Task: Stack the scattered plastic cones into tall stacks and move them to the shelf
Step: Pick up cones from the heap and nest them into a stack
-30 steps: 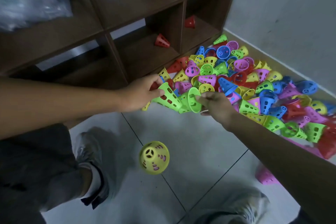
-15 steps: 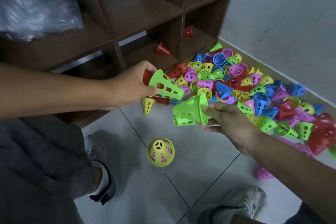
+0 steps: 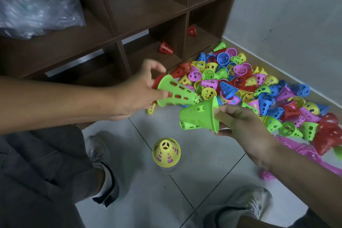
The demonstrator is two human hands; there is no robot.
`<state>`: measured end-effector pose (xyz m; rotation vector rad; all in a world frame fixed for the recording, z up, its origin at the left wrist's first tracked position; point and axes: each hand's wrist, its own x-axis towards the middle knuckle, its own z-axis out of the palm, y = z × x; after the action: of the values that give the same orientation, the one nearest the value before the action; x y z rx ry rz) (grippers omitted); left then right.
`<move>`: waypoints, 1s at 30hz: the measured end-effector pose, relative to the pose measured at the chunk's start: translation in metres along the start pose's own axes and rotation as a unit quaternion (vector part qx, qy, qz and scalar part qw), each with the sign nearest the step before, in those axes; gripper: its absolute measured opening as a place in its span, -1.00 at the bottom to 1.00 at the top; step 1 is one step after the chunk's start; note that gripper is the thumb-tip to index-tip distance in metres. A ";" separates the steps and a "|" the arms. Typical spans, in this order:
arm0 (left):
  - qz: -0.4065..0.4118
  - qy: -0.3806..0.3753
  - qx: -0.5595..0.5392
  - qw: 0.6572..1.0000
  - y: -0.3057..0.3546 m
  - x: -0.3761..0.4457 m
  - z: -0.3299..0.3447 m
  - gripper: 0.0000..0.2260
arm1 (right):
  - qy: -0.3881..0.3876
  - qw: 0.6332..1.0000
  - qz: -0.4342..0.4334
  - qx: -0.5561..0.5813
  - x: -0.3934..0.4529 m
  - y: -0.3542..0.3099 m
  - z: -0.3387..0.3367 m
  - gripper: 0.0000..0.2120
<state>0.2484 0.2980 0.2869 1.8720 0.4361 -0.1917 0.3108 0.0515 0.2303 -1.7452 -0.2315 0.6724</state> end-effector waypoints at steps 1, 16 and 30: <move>-0.004 -0.009 -0.010 1.000 0.001 -0.001 0.000 -0.60 | 0.000 1.000 -0.002 0.002 0.000 -0.001 0.000 -0.76; 0.003 -0.099 0.015 0.995 -0.012 -0.018 -0.007 -0.50 | -0.095 0.994 -0.002 0.055 -0.005 -0.007 0.000 -0.82; -0.077 -0.190 -0.156 0.966 -0.012 -0.023 -0.007 -0.55 | -0.131 0.987 -0.016 0.091 -0.002 -0.010 -0.014 -0.58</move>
<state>0.2216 0.3038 0.2865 1.4501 0.3231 -0.5454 0.3188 0.0425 0.2425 -1.4738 -0.3667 0.8721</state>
